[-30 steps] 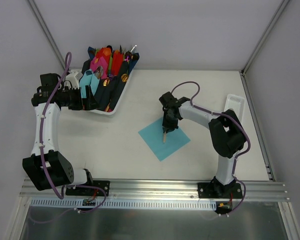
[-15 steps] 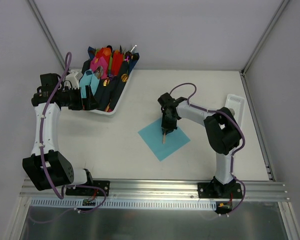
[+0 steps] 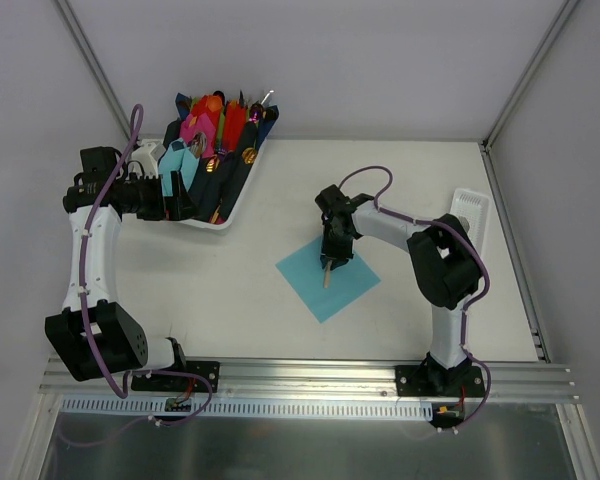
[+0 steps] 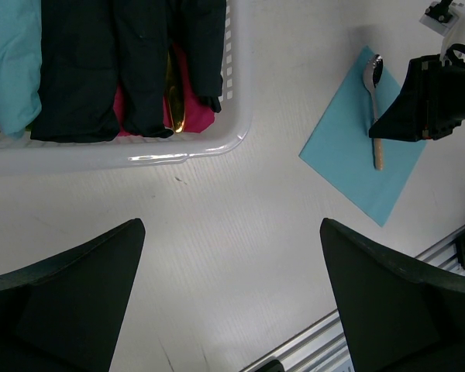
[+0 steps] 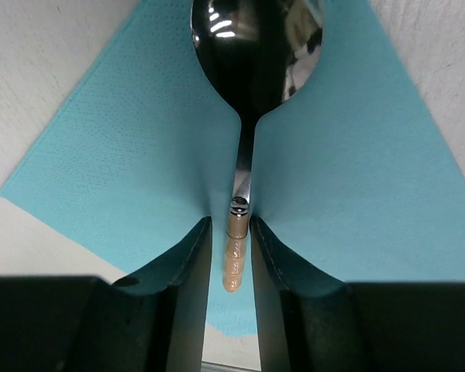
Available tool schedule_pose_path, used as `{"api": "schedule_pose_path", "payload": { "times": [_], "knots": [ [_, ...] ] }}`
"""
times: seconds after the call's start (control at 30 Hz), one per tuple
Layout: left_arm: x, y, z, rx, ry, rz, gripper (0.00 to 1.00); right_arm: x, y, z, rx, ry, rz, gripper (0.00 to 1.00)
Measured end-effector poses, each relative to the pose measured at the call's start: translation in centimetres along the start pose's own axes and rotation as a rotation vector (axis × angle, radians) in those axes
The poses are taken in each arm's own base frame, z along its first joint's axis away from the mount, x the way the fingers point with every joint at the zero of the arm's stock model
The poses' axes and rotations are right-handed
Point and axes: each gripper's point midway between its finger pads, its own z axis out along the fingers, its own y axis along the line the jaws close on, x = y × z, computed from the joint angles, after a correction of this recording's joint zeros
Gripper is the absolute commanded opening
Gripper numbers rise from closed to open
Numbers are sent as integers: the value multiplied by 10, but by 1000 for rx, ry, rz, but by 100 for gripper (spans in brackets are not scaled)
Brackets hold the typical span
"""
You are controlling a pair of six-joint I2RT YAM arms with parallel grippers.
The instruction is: Place the utensils on the paper napkin and roll it up
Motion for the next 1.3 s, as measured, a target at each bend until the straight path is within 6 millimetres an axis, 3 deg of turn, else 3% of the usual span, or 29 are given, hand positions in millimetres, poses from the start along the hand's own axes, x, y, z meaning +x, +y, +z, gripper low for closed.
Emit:
{"api": "schedule_pose_path", "payload": {
  "times": [0.27,0.4,0.6,0.7,0.77,0.83,0.87,0.9,0.97,1.0,1.1,1.3],
  "knots": [
    [0,0,0,0,0,0,99,0,0,-2,1,3,-2,39],
    [0,0,0,0,0,0,99,-5,5,-16,-7,-6,-13,42],
    [0,0,0,1,0,0,99,-34,25,-75,-116,-124,-33,42],
    [0,0,0,1,-1,1,99,-51,13,-112,-164,-190,-20,38],
    [0,0,0,2,0,0,99,-71,-16,-140,-172,-250,21,38],
    [0,0,0,3,-1,1,99,-92,-59,-164,-160,-317,89,39],
    [0,-1,0,3,-1,0,99,-108,-103,-179,-123,-369,166,39],
    [0,-1,0,5,-1,0,99,-112,-118,-184,-108,-385,191,39],
    [0,-2,0,12,-2,0,99,-123,-186,-200,-19,-437,299,37],
    [0,-3,0,15,-2,0,99,-124,-210,-203,21,-446,331,35],
    [-1,-6,0,32,-5,0,99,-116,-271,-202,153,-420,413,30],
    [-1,-6,0,40,-6,4,99,-117,-329,-163,307,-259,416,28]
  ]
}}
